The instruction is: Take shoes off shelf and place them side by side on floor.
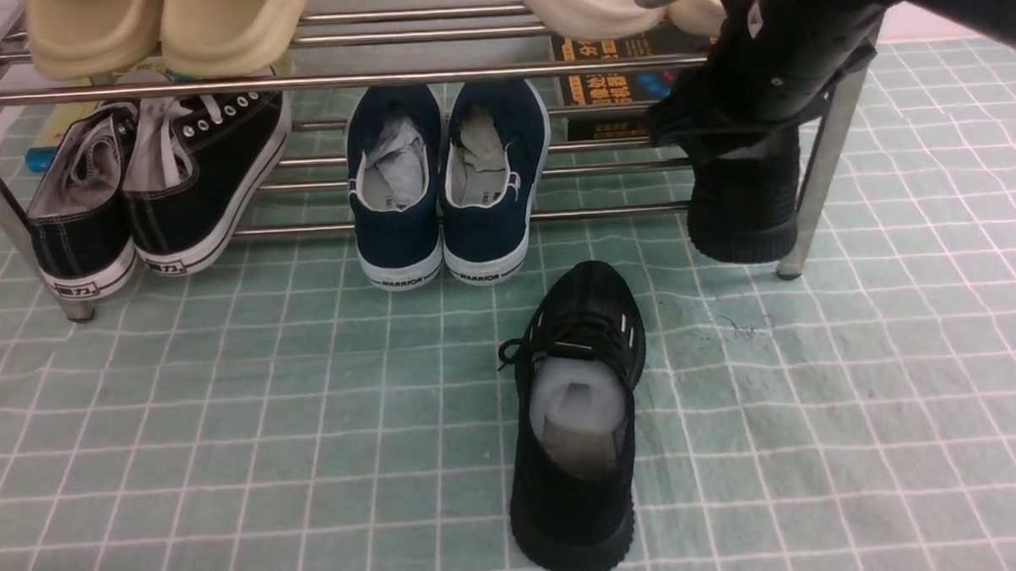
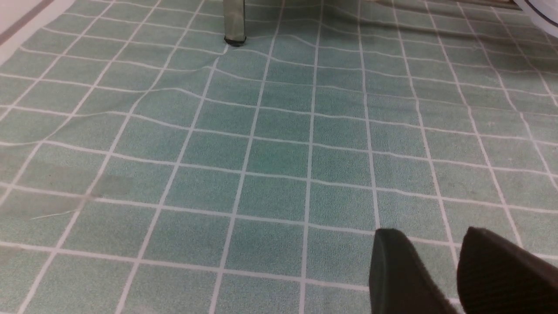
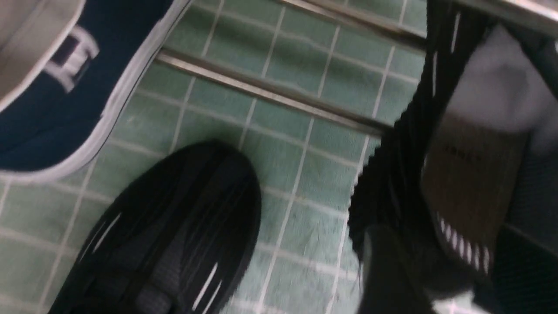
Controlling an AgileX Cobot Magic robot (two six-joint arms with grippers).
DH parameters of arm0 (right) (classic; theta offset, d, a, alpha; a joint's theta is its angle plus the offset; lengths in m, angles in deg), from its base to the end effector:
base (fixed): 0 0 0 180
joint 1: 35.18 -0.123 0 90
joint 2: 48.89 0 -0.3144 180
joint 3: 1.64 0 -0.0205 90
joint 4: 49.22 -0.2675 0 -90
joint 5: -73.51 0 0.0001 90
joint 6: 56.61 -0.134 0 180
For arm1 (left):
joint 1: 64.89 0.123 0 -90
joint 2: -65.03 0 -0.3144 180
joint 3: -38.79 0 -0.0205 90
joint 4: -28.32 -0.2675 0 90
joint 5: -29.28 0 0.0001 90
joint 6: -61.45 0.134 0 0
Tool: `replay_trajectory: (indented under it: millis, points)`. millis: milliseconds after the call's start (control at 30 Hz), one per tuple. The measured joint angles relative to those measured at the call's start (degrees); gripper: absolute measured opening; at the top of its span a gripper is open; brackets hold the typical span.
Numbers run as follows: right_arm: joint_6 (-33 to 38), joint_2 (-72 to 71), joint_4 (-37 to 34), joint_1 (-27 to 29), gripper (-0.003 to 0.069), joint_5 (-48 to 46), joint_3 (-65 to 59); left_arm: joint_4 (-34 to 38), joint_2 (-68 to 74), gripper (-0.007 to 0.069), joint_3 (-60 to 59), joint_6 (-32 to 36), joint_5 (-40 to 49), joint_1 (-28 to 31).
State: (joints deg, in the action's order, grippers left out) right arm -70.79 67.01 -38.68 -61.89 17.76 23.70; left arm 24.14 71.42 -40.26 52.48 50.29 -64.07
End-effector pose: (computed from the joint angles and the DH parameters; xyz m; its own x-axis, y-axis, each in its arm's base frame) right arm 0.4373 0.1973 0.3140 -0.7843 -0.2368 -0.5734 -0.2593 0.9648 -0.0438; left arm 0.0810 0.0047 0.1618 -0.2777 -0.0923 -0.9562 -0.0642 0.9949 -0.0774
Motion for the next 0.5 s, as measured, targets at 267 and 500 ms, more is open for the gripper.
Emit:
replay_trajectory:
  millis: [267, 500]
  points:
    - [-0.06, 6.08, 4.25, 0.37, 0.0435, 5.88, 0.00, 0.00, 0.00, 0.0242, 0.00, 0.00, 0.00, 0.00]
    - [-0.82, 9.85, 5.65, 0.37, 0.0309, 5.80, 0.00, 0.00, 0.00, 0.0242, 0.00, 0.00, 0.00, 0.00]
